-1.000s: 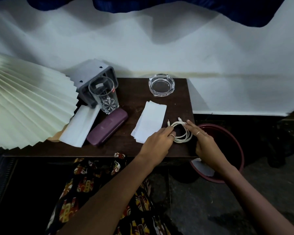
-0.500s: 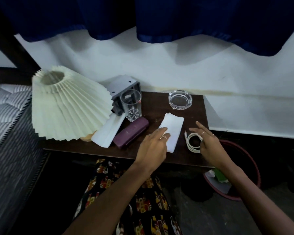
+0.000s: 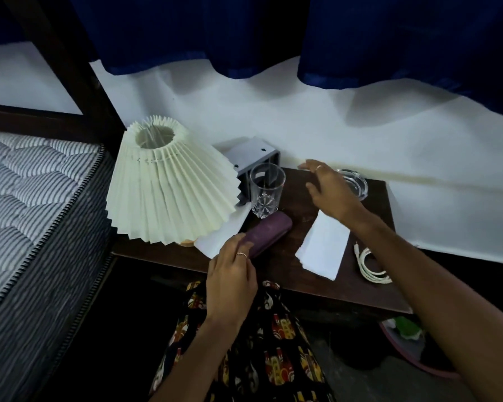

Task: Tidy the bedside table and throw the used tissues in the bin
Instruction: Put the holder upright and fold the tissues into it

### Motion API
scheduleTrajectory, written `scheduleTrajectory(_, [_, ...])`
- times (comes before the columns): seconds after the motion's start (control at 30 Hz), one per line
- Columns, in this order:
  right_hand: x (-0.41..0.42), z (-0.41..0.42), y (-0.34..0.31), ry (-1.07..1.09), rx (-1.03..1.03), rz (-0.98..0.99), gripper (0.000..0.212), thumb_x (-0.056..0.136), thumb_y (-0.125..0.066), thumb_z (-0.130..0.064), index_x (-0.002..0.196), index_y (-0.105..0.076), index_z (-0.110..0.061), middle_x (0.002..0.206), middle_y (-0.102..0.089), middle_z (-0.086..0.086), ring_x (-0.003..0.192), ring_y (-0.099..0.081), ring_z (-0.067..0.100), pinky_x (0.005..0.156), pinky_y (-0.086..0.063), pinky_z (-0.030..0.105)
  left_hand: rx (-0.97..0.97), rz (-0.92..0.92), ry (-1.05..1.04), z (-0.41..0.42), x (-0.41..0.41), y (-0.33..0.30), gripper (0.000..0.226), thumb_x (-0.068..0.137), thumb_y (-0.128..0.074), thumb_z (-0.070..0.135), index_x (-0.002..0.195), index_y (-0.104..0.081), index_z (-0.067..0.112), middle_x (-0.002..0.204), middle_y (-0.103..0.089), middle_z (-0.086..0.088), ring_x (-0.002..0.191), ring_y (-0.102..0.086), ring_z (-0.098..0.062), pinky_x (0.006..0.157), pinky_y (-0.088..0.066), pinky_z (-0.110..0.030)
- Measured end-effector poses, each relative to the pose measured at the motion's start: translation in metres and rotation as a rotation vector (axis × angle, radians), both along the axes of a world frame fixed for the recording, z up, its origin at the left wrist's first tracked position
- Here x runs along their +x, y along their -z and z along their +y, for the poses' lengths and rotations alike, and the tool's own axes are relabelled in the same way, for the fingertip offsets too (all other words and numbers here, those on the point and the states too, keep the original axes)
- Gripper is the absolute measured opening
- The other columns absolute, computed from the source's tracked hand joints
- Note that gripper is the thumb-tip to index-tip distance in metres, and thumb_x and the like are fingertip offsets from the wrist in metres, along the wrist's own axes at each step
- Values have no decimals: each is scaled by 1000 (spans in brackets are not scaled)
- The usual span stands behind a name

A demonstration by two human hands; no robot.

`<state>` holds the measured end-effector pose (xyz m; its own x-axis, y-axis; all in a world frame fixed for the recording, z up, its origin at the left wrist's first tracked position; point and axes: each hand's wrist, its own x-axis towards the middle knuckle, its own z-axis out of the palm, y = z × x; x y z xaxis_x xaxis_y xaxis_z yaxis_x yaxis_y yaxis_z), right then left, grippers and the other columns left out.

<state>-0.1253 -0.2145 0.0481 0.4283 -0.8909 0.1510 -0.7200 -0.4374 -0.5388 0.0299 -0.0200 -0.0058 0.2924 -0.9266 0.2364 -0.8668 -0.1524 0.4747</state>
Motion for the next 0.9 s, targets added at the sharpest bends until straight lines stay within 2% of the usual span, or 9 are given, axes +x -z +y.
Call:
scheduleTrajectory(0.2, [38, -50, 7, 15, 129, -31, 46, 89, -54, -2, 133, -48, -11, 132, -56, 15, 124, -53, 27, 104, -43, 36, -41, 49, -41, -2, 7, 2, 34, 81, -62, 3, 114, -62, 12, 128, -56, -2, 112, -57, -19, 90, -45, -35])
scheduleTrajectory(0.33, [55, -71, 17, 63, 275, -114, 49, 88, -57, 0, 135, -46, -9, 129, -58, 19, 122, -55, 27, 106, -42, 38, 10, 75, -56, -8, 10, 5, 34, 82, -62, 6, 115, -62, 15, 130, -55, 0, 111, -58, -19, 91, -46, -34])
scheduleTrajectory(0.47, [64, -85, 31, 62, 309, -133, 49, 88, -58, -3, 135, -48, -10, 126, -61, 19, 118, -58, 27, 104, -42, 34, 53, 84, -52, -16, 12, 12, 31, 82, -62, 7, 113, -63, 14, 130, -56, 0, 113, -58, -20, 91, -48, -37])
scheduleTrajectory(0.57, [68, -93, 40, 77, 272, -169, 39, 90, -56, -9, 129, -55, -11, 115, -68, 15, 105, -64, 22, 88, -45, 23, 64, 119, -58, -21, 12, 14, 28, 82, -62, 7, 110, -64, 14, 128, -56, 0, 111, -58, -19, 89, -50, -38])
scheduleTrajectory(0.63, [70, -94, 45, 70, 215, -189, 32, 92, -53, -9, 123, -60, -8, 109, -70, 14, 99, -65, 22, 82, -43, 20, 71, 133, -60, -24, 12, 16, 28, 83, -61, 8, 109, -65, 14, 127, -56, 0, 110, -58, -18, 89, -50, -38])
scheduleTrajectory(0.73, [72, -94, 48, 54, 145, -224, 27, 91, -50, -4, 115, -63, -2, 107, -70, 15, 99, -64, 21, 83, -44, 22, 80, 131, -52, -27, 10, 17, 28, 83, -62, 8, 109, -65, 14, 126, -57, 0, 113, -58, -18, 91, -51, -38])
scheduleTrajectory(0.83, [70, -95, 47, 65, 37, -218, 19, 89, -49, -2, 99, -64, 3, 94, -71, 20, 86, -66, 26, 73, -47, 30, 90, 122, -34, -29, 8, 17, 29, 83, -62, 9, 111, -65, 14, 126, -57, -1, 115, -57, -18, 92, -50, -38])
scheduleTrajectory(0.9, [65, -94, 47, 96, -21, -187, 17, 90, -48, -4, 92, -63, 4, 89, -70, 23, 81, -66, 31, 69, -44, 33, 97, 117, -24, -29, 6, 16, 29, 83, -62, 9, 111, -65, 13, 125, -57, -1, 113, -58, -18, 91, -52, -38])
